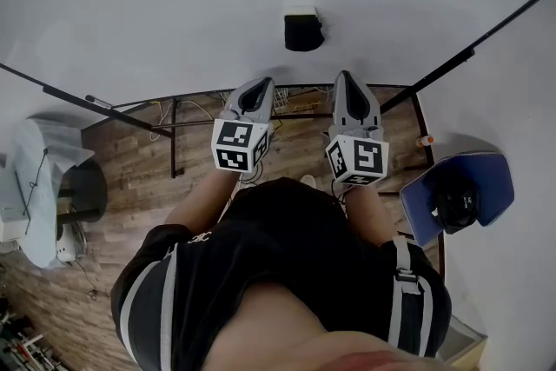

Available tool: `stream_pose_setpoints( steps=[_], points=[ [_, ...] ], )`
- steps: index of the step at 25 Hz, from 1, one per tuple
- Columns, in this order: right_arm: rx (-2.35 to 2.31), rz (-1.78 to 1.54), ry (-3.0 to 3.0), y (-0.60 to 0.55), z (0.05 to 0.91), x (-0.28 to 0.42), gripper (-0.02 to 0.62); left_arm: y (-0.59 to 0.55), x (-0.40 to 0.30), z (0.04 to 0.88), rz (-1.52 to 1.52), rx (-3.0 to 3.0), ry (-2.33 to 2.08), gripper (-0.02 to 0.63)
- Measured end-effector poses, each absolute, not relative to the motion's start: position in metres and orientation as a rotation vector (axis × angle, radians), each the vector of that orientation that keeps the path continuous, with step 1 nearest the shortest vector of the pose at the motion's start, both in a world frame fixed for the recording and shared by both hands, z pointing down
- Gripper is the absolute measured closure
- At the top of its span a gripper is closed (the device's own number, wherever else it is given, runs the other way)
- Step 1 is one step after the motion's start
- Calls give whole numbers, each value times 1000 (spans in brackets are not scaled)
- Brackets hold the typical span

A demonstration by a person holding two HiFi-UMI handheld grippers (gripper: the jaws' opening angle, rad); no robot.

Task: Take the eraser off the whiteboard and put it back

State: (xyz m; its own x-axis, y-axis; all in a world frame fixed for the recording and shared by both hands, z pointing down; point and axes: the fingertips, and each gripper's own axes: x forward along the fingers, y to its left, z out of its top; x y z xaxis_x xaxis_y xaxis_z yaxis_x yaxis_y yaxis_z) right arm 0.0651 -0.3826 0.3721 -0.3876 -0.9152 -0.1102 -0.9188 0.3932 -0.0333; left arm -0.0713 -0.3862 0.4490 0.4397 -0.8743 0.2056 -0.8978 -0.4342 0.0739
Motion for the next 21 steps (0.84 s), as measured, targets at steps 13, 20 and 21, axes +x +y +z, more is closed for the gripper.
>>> stream_pose_setpoints(
  steps=[13, 20, 21],
  points=[
    [-1640, 18, 2536, -391, 376, 56, 589, -391, -78, 450, 199, 2510, -1578, 597],
    [-1620, -2, 2557, -397, 380, 48, 589, -394, -86, 449, 200, 2498, -1593, 597],
    [-1616, -3, 2559, -398, 380, 47, 589, -395, -87, 449, 199, 2496, -1596, 597]
  ],
)
